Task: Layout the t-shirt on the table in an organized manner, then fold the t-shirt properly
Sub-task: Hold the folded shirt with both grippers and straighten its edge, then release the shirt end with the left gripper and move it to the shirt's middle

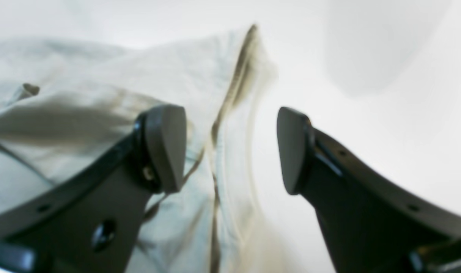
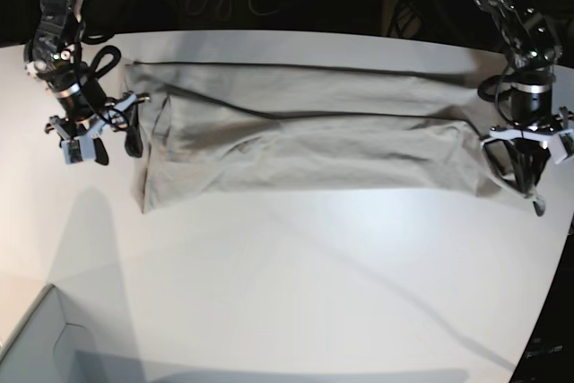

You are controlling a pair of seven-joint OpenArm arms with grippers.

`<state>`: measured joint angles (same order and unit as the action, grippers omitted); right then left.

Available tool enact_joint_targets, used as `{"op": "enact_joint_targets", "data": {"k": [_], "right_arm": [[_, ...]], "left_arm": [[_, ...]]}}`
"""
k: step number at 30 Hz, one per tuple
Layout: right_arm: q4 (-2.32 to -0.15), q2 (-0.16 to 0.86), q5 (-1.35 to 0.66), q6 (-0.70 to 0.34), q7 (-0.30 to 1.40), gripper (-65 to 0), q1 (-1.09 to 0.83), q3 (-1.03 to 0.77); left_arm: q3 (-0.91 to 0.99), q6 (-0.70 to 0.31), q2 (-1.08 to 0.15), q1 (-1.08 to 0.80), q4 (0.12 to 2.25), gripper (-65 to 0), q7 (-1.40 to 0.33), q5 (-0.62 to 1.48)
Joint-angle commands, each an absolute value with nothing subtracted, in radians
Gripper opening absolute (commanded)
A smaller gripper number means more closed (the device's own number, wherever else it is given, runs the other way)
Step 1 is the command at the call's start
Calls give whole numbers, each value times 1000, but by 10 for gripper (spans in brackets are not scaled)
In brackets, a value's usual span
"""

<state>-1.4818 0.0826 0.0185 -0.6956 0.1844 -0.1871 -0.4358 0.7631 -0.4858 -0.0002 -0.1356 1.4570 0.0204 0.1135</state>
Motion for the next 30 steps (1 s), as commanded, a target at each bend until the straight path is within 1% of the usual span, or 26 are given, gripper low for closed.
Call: {"op": "enact_joint_targets", "data": {"k": [1,3,6,10,16,22,23,27,30], "right_arm": [[-1506,91,-1,-698,163,-269,-188,-440],[-1514,87,-1,-698,163,-269,-197,-441],[-1517,76,-1,-698,163,-269,-197,-443],[-1518,73,-1,-698,163,-269,-208,-443],[-1518,71,-1,-698,163,-269,-211,-443],[-1518,71,-1,-698,163,-269,-213,-443],[-1518,71,-1,-698,163,-269,-213,-443],[-1520,71,-1,-698,163,-269,-225,-443],[-1520,71,-1,-698,163,-269,-225,-443]], "left_arm": [[762,-490,4,-131,1484,-649,50,125],[754,-496,16,-150,1492,-649,50,125],[674,-498,25,-170,1494,-649,51,125],[552,-492,28,-214,1492,-649,53,125],[303,-490,30,-242,1484,-649,51,125],[173,-487,30,-234,1483,-649,50,125],[159,-479,30,-232,1483,-649,50,125],[97,-398,22,-231,1438,-649,50,125],[71,-378,22,-216,1389,-649,51,125]]}}
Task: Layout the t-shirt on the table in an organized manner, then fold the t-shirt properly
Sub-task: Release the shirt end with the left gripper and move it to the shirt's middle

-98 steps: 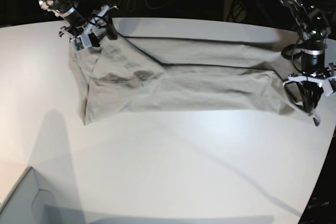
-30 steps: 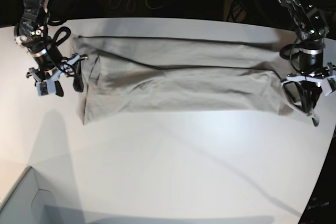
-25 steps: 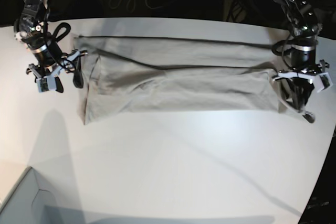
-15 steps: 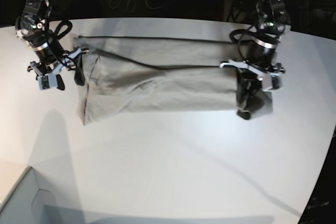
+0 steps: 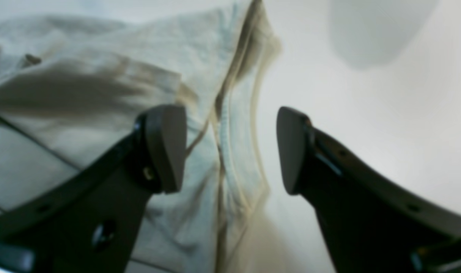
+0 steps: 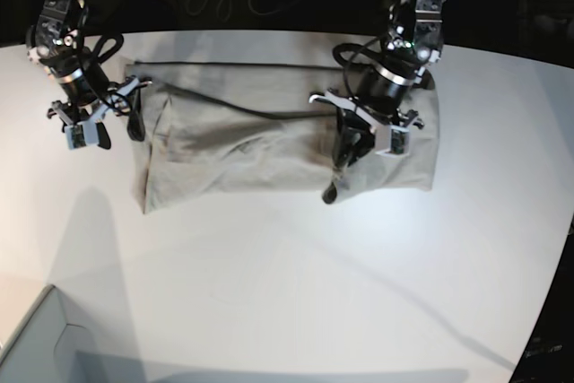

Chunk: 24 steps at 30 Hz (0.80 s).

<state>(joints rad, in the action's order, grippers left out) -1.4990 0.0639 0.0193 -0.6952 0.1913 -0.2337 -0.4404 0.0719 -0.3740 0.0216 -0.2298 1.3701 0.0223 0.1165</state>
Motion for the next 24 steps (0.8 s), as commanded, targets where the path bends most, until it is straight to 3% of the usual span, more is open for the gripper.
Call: {"op": "enact_joint_targets", "data": {"k": [1,9,11,16,24], "right_arm": [[-1520,71,-1,-698,163,-269,-225,-443],[-1520,71,-1,-698,163,-269,-225,-443],[-1520,71,-1,-698,163,-269,-225,-443],[-1520,71,-1,-698,163,-269,-226,-441],[-1508,71,-1,-698,165,-267,-217,-433]], "left_arm": [[64,-378,22,-214,1376,-649,51,125],[36,-374,22,-209,1331,-639,50,125],[22,-374,22,-205,1331,-591,50,125],[-4,-374,22,-209,1345,-364,50,127],[-71,-374,28,-211,1376,-343,56,136]]}}
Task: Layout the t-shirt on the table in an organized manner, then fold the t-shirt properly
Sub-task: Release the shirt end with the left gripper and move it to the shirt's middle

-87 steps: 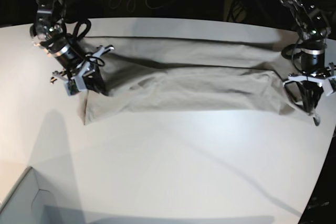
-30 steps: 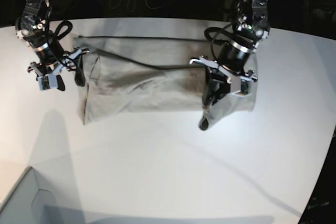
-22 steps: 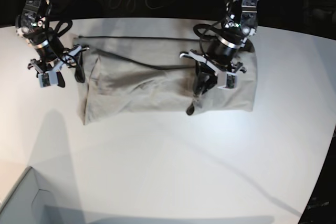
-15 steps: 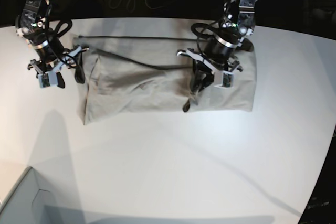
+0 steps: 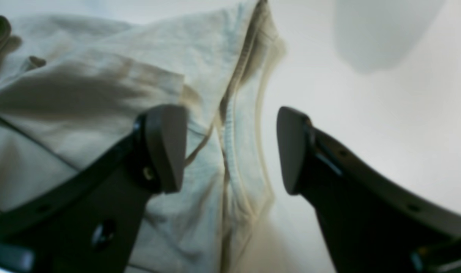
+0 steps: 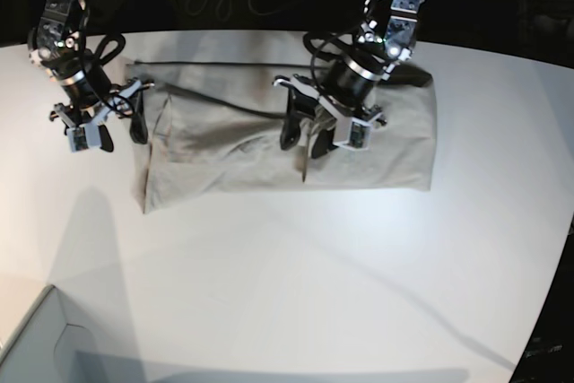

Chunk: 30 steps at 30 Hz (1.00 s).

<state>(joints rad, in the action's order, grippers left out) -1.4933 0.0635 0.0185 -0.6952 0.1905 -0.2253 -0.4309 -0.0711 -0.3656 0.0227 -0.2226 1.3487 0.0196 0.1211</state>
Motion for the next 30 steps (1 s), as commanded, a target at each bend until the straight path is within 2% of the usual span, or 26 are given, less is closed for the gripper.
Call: {"op": "enact_joint_targets", "data": {"k": [1,5,9,14,17,30], "right_arm": [[-1504,71,-1,-698,166,-267,-216,-433],[-1491,71,-1,-698,280,-267,-154,-432],[-1440,77,1,-698,409,-267,-68,-432],[-1363,79,1,-698,455,-267,-13,-432],[-1326,76,1,-698,450,-267,2,-432],[-1313,79,1,-698,453,-267,18,-433]], "left_arm": [[-68,-374,28,-213,1394,-344,54,136],[-47,-374,18,-214,1463,-344,53,136],[76,-374,10,-228,1483,-344,51,137],[163,-380,7,-269,1481,-345,51,137],[156,-381,8,-294,1472,-346,51,137],[-96,-380,39,-303,1279,-347,51,137]]}}
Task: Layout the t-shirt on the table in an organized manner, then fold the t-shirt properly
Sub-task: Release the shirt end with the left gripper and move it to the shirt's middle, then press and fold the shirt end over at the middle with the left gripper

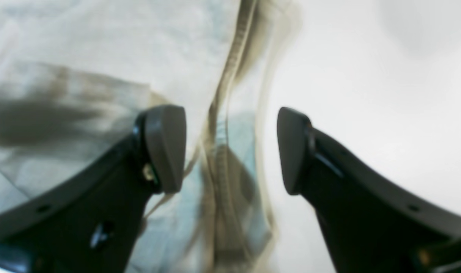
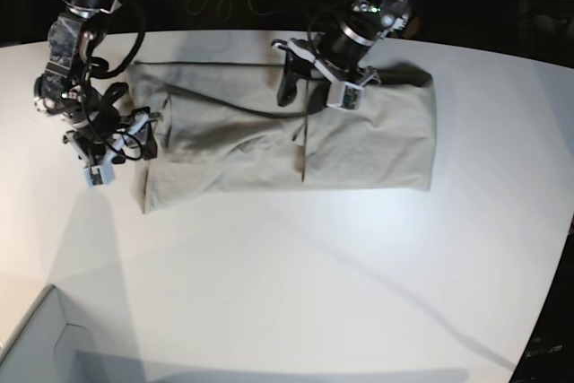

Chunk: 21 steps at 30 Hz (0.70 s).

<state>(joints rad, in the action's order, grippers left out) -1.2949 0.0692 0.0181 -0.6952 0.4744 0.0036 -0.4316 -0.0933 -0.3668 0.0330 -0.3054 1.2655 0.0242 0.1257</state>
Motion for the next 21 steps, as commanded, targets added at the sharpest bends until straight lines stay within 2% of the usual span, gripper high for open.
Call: {"op": "enact_joint_targets", "data": {"k": [1,10,21], "right_arm": [[-1313,79,1,-698,452,-267,16,-433],[-1311,79,1,-698,455,-267,19,-433],[-1305,70,1,-698,455,-267,7,-398]], "left_arm": [[-99,-380,47,-302,1276,-347,51,137],[-104,-381,114,-306,1343,-347,51,137],[-90,-374,-13,-367,1469,-347,51,199]]}}
